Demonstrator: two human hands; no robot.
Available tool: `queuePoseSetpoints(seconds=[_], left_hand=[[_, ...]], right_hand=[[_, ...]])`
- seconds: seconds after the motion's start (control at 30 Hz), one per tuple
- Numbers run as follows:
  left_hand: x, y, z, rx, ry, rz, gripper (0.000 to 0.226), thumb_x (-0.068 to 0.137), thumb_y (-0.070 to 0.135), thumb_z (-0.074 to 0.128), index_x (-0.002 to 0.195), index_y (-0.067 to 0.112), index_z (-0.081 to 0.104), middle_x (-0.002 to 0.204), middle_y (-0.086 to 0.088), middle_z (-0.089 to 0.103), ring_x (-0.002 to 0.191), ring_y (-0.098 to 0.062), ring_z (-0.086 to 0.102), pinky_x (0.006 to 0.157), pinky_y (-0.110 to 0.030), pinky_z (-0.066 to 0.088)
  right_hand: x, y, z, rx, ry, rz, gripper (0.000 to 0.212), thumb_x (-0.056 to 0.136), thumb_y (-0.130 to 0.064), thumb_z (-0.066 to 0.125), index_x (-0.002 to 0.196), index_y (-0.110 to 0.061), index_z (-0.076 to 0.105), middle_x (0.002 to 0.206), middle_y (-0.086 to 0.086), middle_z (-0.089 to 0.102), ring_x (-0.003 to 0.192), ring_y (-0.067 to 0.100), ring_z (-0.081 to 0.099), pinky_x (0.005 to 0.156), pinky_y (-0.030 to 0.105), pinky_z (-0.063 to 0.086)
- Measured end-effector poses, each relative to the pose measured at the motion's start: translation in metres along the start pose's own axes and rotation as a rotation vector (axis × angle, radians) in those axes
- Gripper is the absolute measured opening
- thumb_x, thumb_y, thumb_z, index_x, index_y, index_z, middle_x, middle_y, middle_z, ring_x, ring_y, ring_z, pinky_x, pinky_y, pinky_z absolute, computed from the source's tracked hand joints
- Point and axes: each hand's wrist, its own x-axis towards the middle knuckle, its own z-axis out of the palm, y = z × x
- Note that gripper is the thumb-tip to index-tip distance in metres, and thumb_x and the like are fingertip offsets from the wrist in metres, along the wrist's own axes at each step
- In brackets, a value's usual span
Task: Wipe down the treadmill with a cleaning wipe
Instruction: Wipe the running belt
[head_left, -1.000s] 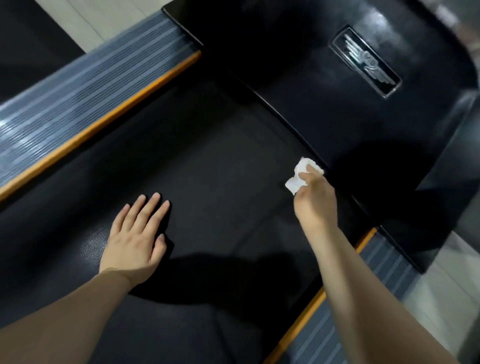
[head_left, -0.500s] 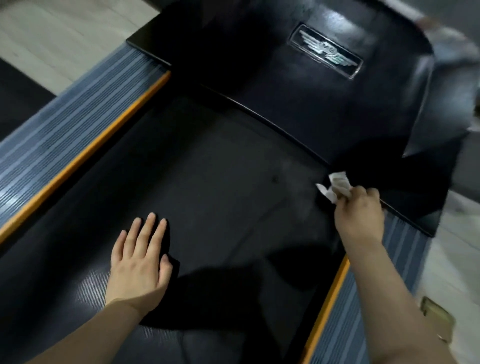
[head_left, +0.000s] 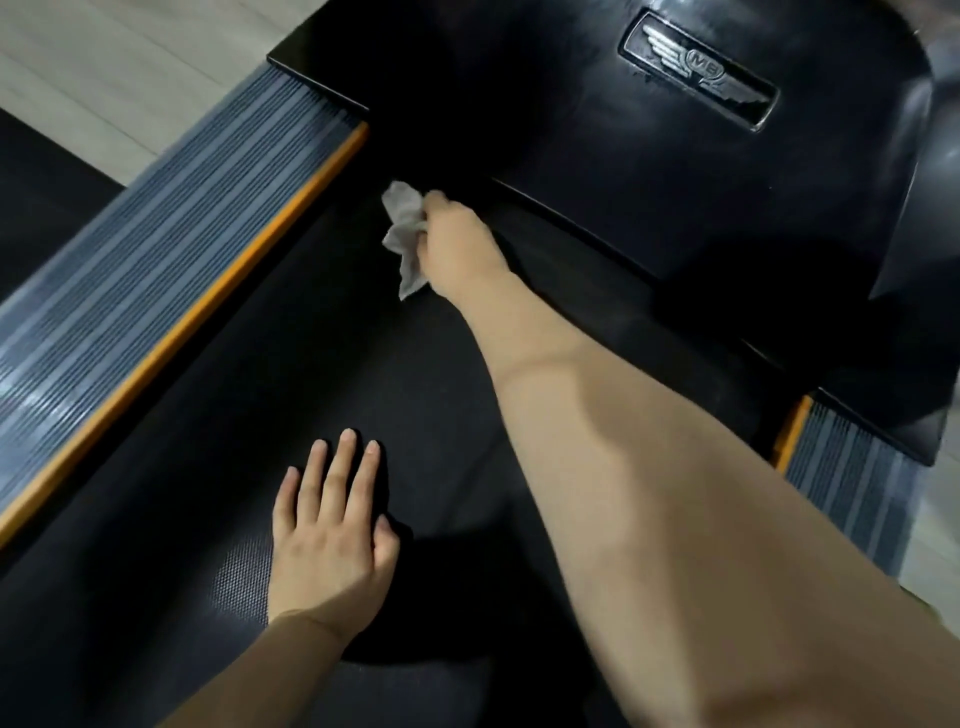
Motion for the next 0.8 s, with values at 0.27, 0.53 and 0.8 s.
queuePoseSetpoints(seconds=[0.27,0.53,0.8], left_hand=[[-0.001,0.000,-0.001,-0.019,-0.020,-0.004,0.069,0.085,0.036,0.036,0.151,0.016,0.038,0.161,-0.006,0.029,0.150,-0.027,0.021,0.121,-0.049,0.015],[-0.001,0.002,-0.007,-0.055,-0.021,0.006,0.066,0.087,0.037,0.035,0.150,0.018,0.039,0.160,-0.005,0.030,0.150,-0.027,0.022,0.122,-0.044,0.011],[0.014,-0.044,-0.019,0.007,-0.015,0.096,0.069,0.092,0.048,0.034,0.156,0.020,0.028,0.163,0.001,0.024,0.151,-0.023,0.018,0.122,-0.042,0.011]], right_hand=[[-0.195,0.088,-0.174,-0.080,0.005,0.499,0.028,0.093,-0.013,0.045,0.118,-0.007,0.058,0.116,0.016,0.060,0.108,0.035,0.057,0.087,0.041,0.046],[-0.250,0.138,-0.190,0.183,0.195,0.767,0.029,0.100,-0.013,0.044,0.121,0.007,0.043,0.108,0.027,0.056,0.077,0.032,0.051,0.059,0.032,0.036],[-0.254,0.157,-0.177,0.050,0.004,0.782,0.030,0.092,0.000,0.040,0.112,0.020,0.050,0.096,0.034,0.051,0.077,0.040,0.057,0.051,0.033,0.036]])
